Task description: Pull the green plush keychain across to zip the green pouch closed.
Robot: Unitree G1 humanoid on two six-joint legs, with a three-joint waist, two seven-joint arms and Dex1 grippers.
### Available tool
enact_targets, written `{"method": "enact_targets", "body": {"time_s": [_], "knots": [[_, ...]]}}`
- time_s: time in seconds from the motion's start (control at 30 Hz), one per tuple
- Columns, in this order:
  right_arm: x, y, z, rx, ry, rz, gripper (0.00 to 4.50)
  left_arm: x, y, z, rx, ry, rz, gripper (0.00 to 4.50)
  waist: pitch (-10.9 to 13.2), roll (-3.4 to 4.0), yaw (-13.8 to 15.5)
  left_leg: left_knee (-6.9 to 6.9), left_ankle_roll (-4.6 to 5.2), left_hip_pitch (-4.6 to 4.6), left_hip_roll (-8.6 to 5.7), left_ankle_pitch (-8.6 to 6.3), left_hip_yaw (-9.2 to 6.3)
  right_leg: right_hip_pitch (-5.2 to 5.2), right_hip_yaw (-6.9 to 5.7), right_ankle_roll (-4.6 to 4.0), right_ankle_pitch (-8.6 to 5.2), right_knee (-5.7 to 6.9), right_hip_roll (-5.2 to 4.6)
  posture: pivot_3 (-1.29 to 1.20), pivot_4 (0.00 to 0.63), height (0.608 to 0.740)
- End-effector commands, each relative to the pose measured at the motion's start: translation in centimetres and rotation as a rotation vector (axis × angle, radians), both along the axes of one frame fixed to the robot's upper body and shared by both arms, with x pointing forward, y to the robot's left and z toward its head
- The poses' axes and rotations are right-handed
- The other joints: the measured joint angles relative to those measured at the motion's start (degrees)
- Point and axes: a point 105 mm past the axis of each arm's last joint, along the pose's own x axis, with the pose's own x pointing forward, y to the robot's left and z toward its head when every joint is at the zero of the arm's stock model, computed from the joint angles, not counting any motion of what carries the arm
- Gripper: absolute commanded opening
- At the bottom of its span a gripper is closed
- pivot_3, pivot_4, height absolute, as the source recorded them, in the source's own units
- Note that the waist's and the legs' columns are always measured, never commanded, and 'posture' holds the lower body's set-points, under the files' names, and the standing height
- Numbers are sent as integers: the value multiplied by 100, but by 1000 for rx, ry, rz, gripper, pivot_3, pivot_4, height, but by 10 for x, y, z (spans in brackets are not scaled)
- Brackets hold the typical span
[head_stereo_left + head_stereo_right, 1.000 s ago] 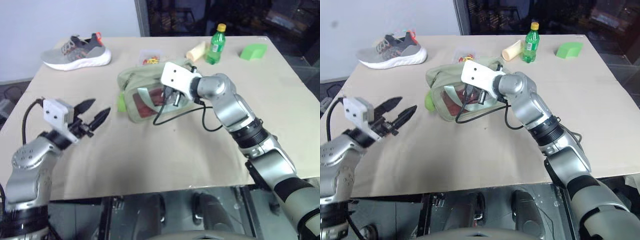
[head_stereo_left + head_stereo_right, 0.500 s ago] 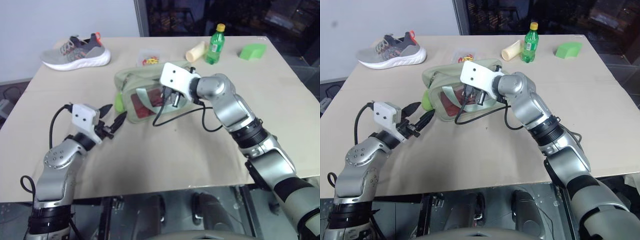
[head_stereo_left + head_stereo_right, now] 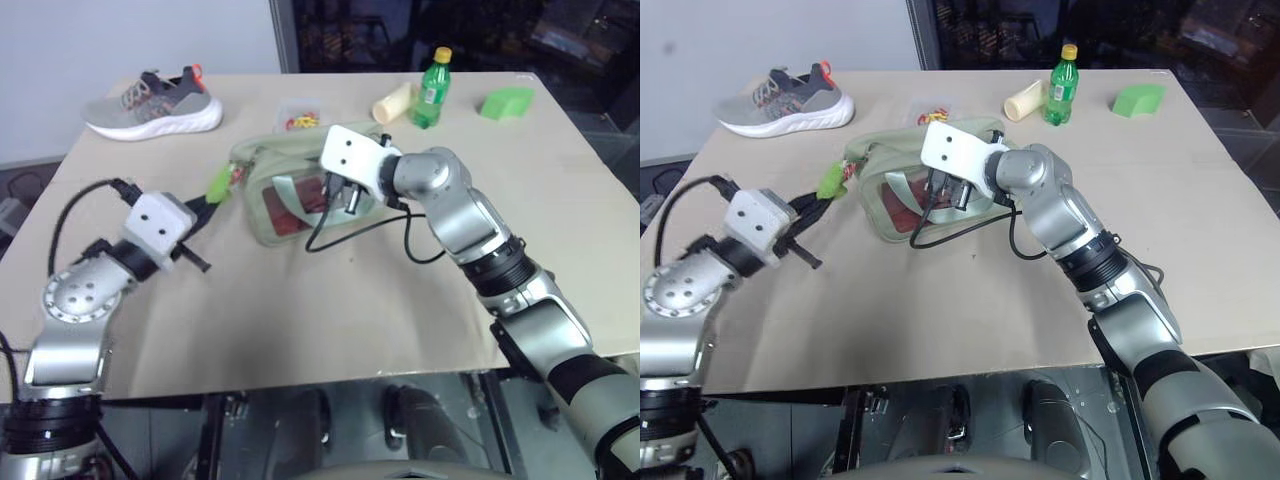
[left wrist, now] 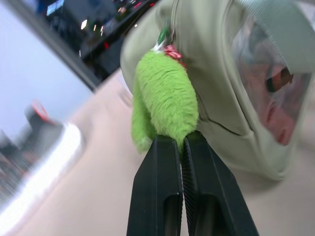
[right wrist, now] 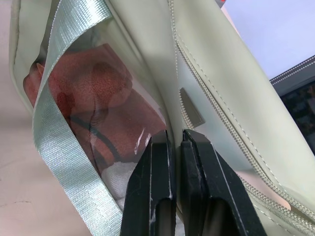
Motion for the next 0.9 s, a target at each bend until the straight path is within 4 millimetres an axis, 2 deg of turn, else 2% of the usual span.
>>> {"method": "enact_targets", "body": {"time_s": [0.03, 0.13, 0.27, 0.43, 0.53, 0.63, 0.7, 0.83, 0.9], "knots": [[-2, 4, 14, 26, -45, 16, 0, 0, -8, 37, 308, -136, -92, 38, 1, 0, 4, 0, -1, -3, 0, 0, 3, -2, -5, 0, 0, -1, 0, 0, 150, 740], [-3, 5, 14, 28, -44, 18, 0, 7, -19, 55, 476, -171, -171, 38, 2, 3, 10, -3, -2, -5, -2, -1, 9, -4, -6, 0, -1, -3, 0, 0, 150, 740], [-2, 6, 14, 28, -45, 19, 0, 22, -32, 75, 576, -204, -235, 38, 3, 4, 6, -5, 18, -8, -6, 13, 22, -7, -3, 3, 1, -4, 2, 0, 150, 740], [-2, 7, 15, 33, -45, 16, 0, 37, -45, 76, 594, -189, -314, 38, 3, 4, -12, -4, 12, -15, -14, 17, 29, -16, 4, 34, 6, -3, 12, 0, 150, 740], [-3, 6, 15, 36, -45, 12, 0, 47, -46, 72, 522, -134, -325, 945, 3, 4, -12, -2, 12, -16, -13, 19, 31, -17, 7, 38, 5, -2, 14, 0, 150, 740], [-3, 4, 16, 38, -45, 7, 0, 51, -49, 73, 488, -152, -333, 2302, 3, 3, -7, 2, 14, -17, -13, 18, 29, -16, 8, 41, 3, 0, 15, 0, 150, 740], [-3, 3, 17, 39, -48, 2, 0, 48, -47, 77, 397, -134, -343, 3093, 3, 3, -8, 3, 20, -17, -13, 15, 29, -16, 8, 41, 3, 0, 15, 0, 150, 740], [-7, 2, 23, 94, -27, 17, 0, 34, -21, 90, 113, -78, -299, 3093, 3, 3, -50, 3, 19, -17, -9, 15, 29, -17, 13, 41, 3, 2, 15, 0, 150, 740], [-14, 4, 26, 122, 13, 60, 0, 25, -5, 87, -3, -45, -265, 3093, 3, 3, -65, 7, 17, -16, -3, 16, 29, -18, 18, 41, 3, 5, 21, 0, 150, 740]]}}
